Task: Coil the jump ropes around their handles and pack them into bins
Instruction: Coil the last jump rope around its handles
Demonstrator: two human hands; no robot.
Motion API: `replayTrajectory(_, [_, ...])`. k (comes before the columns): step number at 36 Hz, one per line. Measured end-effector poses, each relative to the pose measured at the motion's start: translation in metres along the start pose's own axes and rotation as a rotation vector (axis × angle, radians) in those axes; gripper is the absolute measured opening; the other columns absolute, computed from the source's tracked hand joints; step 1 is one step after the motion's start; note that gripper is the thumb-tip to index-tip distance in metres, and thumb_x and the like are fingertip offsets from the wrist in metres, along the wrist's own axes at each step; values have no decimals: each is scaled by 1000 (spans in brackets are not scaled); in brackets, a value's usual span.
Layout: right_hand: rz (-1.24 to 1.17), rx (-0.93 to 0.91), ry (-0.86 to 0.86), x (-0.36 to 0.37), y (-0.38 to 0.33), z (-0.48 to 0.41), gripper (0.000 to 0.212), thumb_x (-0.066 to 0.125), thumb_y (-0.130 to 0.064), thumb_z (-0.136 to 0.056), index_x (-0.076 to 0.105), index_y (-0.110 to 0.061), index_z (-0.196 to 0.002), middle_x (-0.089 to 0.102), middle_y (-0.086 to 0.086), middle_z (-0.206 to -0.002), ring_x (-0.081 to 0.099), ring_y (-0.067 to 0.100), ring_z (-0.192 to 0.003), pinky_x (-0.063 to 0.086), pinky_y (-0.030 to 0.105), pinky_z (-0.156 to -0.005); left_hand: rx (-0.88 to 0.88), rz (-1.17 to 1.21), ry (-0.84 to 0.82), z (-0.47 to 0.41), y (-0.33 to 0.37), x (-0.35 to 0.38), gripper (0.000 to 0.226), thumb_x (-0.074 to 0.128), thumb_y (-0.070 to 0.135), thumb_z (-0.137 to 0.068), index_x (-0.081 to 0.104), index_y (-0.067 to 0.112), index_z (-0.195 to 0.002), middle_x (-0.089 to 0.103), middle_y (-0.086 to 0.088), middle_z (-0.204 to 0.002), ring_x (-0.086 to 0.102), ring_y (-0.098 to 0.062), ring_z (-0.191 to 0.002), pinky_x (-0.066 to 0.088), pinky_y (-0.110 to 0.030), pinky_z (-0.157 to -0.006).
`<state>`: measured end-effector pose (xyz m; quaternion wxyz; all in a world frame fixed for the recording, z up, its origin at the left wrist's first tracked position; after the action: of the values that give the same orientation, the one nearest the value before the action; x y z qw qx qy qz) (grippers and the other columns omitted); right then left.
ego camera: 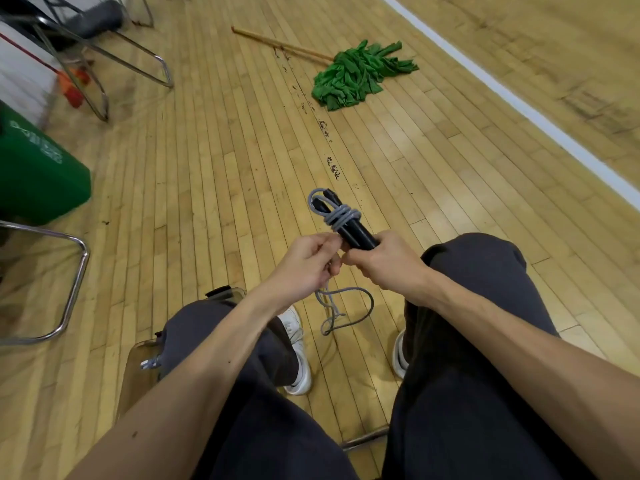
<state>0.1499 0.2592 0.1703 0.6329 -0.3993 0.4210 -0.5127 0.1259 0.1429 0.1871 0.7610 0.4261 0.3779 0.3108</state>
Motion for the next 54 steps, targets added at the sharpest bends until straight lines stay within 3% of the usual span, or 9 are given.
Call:
replayTrajectory(6, [16,35,28,-1,2,-2,23,69,-21,-86,49,-16,-76,41,4,-65,33,11,-50,29,25,-46,72,-166,-11,6,-4,-7,19,49,23,-105,67,18,-106,53,9,-58,40,-12,-51,33,-23,-47])
replayTrajectory(21, [136,128,162,-12,13,-5,16,71,-22,-89,60,-11,-88,48,4,-71,42,16,-58,37,30,-53,-69,3,-56,24,-19,-19,29,55,27,-102,67,1,-95,62,-2,-63,57,-11,-59,48,-22,-60])
replayTrajectory(26, [179,156,192,-13,16,-5,15,69,-22,-90,60,-9,-87,46,4,-68,42,16,-58,37,31,-55,-63,-234,-30,26,-16,-21,20,65,31,-97,69,11,-99,68,3,-65,62,-9,-61,53,-25,-65])
replayTrajectory(30, [196,171,224,-17,19,-7,14,68,-22,-91,58,-13,-88,52,5,-73,47,17,-61,41,33,-58,-5,-623,48,31,3,-26,22,63,38,-97,65,19,-108,68,5,-66,64,-3,-57,44,-18,-56])
replayTrajectory(35, [193,218,212,-20,26,-10,16,68,-22,-92,59,-9,-93,51,5,-72,43,15,-56,37,29,-50,134,-1089,140,36,34,-27,29,52,37,-103,67,13,-109,62,1,-79,61,-20,-76,52,-35,-71])
replayTrajectory(39, [260,236,135,-13,30,-10,17,67,-21,-92,59,-7,-98,49,4,-71,42,14,-53,35,27,-46,204,-1247,106,36,50,-24,33,44,41,-105,62,15,-101,51,4,-72,55,-18,-70,42,-30,-63])
replayTrajectory(44, [296,305,-13,-1,38,-5,16,66,-22,-93,57,-9,-98,49,4,-69,39,12,-49,33,24,-43,304,-1414,36,35,67,-22,35,42,44,-104,63,16,-101,58,1,-80,62,-20,-75,51,-33,-62])
replayTrajectory(48, [358,349,-125,10,41,1,14,64,-21,-94,54,-16,-86,46,0,-61,36,11,-44,31,22,-42,436,-1514,-26,37,76,-6,34,43,45,-102,64,18,-108,56,4,-84,58,-17,-73,33,-25,-51])
replayTrajectory(54, [403,387,-244,23,46,10,17,64,-22,-92,53,-15,-82,42,-2,-56,31,12,-41,27,22,-43,484,-1541,-197,28,85,16,36,47,46,-101,68,16,-103,58,3,-82,58,-20,-77,40,-29,-57])
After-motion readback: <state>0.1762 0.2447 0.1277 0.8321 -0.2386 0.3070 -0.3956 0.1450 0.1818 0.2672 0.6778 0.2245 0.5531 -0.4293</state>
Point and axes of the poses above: each hand's wrist, its own z-axis away from the middle knuckle, its own x-axis out of the palm, y = z × x, the point moved 9 cm from there along -z, towards the middle knuckle
